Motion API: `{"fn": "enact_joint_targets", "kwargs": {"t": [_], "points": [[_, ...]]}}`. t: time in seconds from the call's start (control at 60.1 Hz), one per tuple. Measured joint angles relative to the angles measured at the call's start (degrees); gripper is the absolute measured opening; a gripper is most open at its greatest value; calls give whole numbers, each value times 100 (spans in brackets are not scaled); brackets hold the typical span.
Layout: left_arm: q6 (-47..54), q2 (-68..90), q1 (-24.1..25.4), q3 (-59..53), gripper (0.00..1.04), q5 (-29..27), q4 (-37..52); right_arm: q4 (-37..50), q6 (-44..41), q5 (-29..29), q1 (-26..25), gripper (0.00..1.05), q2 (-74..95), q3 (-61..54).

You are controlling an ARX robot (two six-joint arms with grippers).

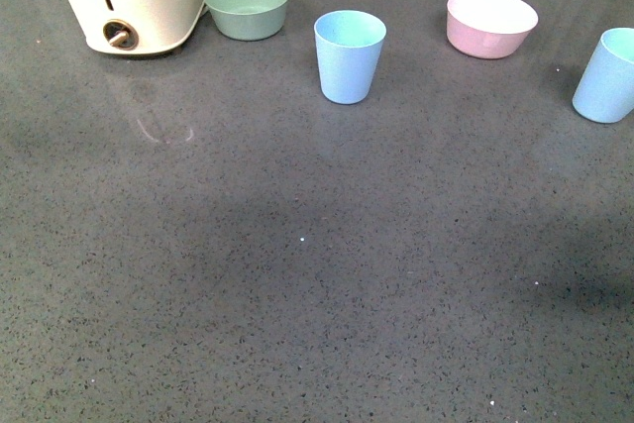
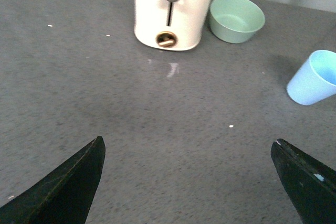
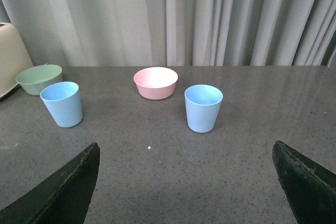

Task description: Stack blue cups with both arms

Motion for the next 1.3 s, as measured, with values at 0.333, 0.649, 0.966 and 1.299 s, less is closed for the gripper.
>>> {"fn": "enact_joint_targets", "kwargs": {"t": [0.333, 0.649, 0.966, 1.299], "points": [[-221, 3672, -837, 3187, 96, 7, -358, 0, 0, 0, 0, 96, 0, 0], [-304, 5219, -1029, 5180, 96, -42, -1172, 0, 0, 0, 0, 96, 0, 0], [-323, 6192, -1226, 6607, 96, -153, -1921, 0, 0, -2, 0, 96, 0, 0], [-341, 6830, -1379, 7499, 96, -168, -2450, 0, 0, -2, 0, 96, 0, 0]]}}
